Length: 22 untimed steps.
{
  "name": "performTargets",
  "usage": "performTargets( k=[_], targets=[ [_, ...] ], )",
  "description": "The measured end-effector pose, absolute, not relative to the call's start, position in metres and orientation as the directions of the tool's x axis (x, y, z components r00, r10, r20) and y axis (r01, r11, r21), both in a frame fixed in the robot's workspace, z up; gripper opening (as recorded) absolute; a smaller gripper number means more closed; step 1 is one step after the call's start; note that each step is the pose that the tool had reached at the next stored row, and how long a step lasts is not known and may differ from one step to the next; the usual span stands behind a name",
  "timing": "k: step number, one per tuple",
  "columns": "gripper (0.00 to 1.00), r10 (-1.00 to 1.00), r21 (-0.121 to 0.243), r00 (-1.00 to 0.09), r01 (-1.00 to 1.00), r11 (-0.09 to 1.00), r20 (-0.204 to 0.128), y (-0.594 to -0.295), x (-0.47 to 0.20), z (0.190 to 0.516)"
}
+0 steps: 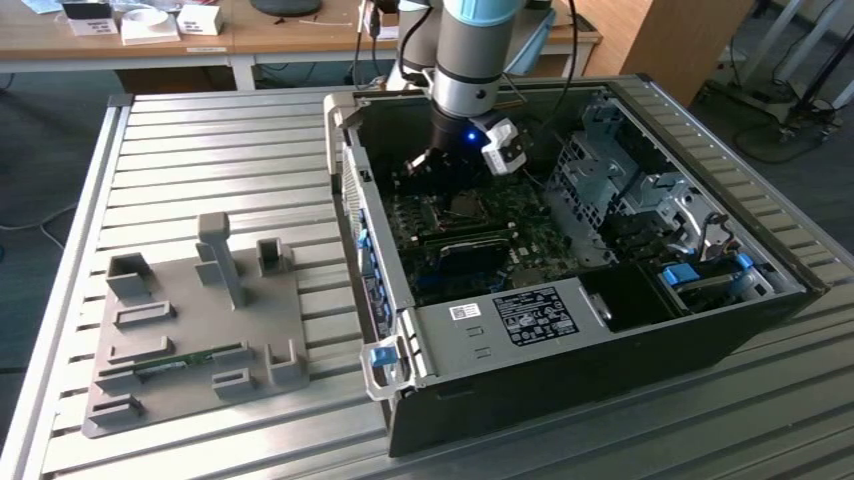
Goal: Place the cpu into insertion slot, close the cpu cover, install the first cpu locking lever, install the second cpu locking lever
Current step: 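Close the cpu cover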
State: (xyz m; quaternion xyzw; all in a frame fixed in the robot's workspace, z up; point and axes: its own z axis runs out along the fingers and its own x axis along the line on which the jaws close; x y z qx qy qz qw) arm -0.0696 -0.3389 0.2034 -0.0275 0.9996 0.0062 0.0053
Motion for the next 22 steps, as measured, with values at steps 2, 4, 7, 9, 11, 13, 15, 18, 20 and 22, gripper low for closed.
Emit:
performTargets(
  k=[2, 4, 7, 9, 11, 13, 15, 18, 20, 22],
  targets=[
    [0.11, -0.055, 0.012, -0.998, -0.055, 0.998, -0.011, -0.3389, -0.0691, 0.2034],
    [0.11, -0.055, 0.012, -0.998, -0.055, 0.998, -0.011, -0.3389, -0.069, 0.2028],
    [0.11, -0.055, 0.012, -0.998, -0.055, 0.998, -0.011, -0.3389, -0.069, 0.2006],
    [0.11, -0.055, 0.012, -0.998, -0.055, 0.998, -0.011, -0.339, -0.0691, 0.1993],
    [0.11, -0.055, 0.011, -0.998, -0.055, 0.998, -0.01, -0.3391, -0.0691, 0.1988],
    [0.11, -0.055, 0.012, -0.998, -0.055, 0.998, -0.011, -0.339, -0.069, 0.1985],
    [0.11, -0.055, 0.012, -0.998, -0.055, 0.998, -0.011, -0.3389, -0.069, 0.1984],
    [0.11, -0.055, 0.012, -0.998, -0.055, 0.998, -0.011, -0.339, -0.0691, 0.1982],
    [0.11, -0.055, 0.012, -0.998, -0.055, 0.998, -0.011, -0.339, -0.0691, 0.1978],
    [0.11, -0.055, 0.012, -0.998, -0.055, 0.998, -0.011, -0.3389, -0.069, 0.1976]
  ],
)
